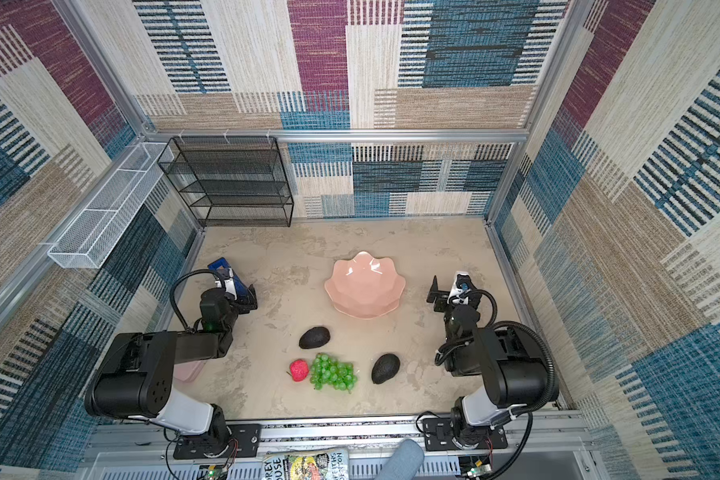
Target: Place and organize the fake fruits in the fruit bowl
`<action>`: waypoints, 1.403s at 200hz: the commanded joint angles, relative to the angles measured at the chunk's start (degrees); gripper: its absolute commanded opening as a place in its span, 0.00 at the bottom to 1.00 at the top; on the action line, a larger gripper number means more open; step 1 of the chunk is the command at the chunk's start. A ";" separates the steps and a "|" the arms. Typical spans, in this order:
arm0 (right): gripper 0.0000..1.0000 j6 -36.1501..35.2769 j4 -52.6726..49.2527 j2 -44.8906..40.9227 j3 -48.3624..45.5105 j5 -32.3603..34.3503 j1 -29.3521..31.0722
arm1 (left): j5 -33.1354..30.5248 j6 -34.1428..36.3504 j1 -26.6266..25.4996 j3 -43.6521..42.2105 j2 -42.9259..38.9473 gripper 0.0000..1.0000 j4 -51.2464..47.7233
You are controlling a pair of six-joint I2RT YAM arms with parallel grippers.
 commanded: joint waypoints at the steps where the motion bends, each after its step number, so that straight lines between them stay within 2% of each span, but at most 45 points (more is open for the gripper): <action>1: 1.00 0.39 0.63 0.02 0.30 0.43 0.00 | 0.88 -0.91 0.04 0.07 -0.05 0.99 0.72; 157: 1.00 0.40 0.25 -0.66 0.35 1.10 0.00 | 1.07 -0.95 0.12 0.12 -0.05 0.99 0.63; 164: 1.00 0.90 -2.36 -1.66 0.99 0.85 -0.07 | 1.35 -1.03 0.12 0.07 -0.14 0.99 0.68; 188: 1.00 0.49 -0.67 -1.18 0.67 0.92 -0.09 | 2.99 -2.08 1.50 -0.77 -0.82 0.99 1.83; 204: 1.00 0.46 -0.97 -1.30 0.71 0.77 -0.09 | 1.06 -3.30 1.85 0.02 -4.52 0.99 -2.71; 231: 1.00 0.13 -2.11 -1.63 1.31 -0.50 -0.13 | -1.36 -4.77 1.85 7.28 -11.56 0.96 -20.52; 247: 1.00 -0.64 -8.83 -2.38 5.54 -3.02 -0.55 | -2.39 -10.14 2.12 9.58 -14.29 0.97 -22.42; 266: 0.99 0.02 -32.63 -6.34 18.13 -2.57 -0.61 | -2.21 -18.09 2.28 9.40 -16.89 0.99 -17.88; 271: 1.00 2.14 -35.22 -7.37 19.97 -2.42 -0.62 | -1.71 -20.94 2.32 8.87 -17.37 0.99 -16.14; 280: 0.99 10.37 -38.28 -9.30 22.28 -2.07 -0.62 | 0.94 -23.66 2.41 7.41 -18.45 0.99 -12.66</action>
